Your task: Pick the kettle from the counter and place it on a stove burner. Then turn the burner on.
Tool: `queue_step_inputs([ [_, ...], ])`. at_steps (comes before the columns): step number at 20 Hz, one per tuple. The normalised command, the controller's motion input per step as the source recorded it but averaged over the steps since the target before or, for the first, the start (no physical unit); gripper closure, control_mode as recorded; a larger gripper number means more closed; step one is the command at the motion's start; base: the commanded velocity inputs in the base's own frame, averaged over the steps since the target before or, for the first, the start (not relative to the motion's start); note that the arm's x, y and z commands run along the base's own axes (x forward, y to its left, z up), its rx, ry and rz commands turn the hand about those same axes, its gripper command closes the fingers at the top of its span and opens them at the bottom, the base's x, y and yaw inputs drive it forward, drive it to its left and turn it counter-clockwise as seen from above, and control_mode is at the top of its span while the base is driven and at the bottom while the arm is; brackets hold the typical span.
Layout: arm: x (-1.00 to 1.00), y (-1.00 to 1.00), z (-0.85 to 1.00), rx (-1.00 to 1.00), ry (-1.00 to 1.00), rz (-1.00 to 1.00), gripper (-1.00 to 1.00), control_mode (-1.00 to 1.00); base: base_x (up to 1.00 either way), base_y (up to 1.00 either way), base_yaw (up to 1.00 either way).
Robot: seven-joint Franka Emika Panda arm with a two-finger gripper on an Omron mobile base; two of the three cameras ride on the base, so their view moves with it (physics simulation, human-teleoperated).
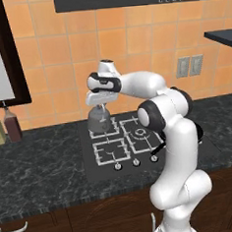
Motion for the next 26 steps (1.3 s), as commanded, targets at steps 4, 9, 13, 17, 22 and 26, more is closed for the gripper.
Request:
queue_step_inputs([
  [4,0.0,0.0,0.0,-0.05,-0.05,-0.01,1.0,-1.0,0.0,0.0,0.0],
  [9,0.01,-0.01,0.01,-0.05,-0.01,-0.05,1.0,-1.0,0.0,0.0,0.0],
  [13,0.02,-0.17,0.02,-0.02,0.0,-0.08,1.0,-1.0,0.0,0.0,0.0],
  [17,0.01,-0.15,0.1,0.0,0.0,-0.08,1.0,-1.0,0.0,0.0,0.0],
  [22,0.15,-0.01,0.08,-0.02,0.01,-0.05,1.0,-1.0,0.0,0.0,0.0],
  [26,0.18,0.0,-0.04,-0.03,0.02,-0.06,1.0,-1.0,0.0,0.0,0.0],
])
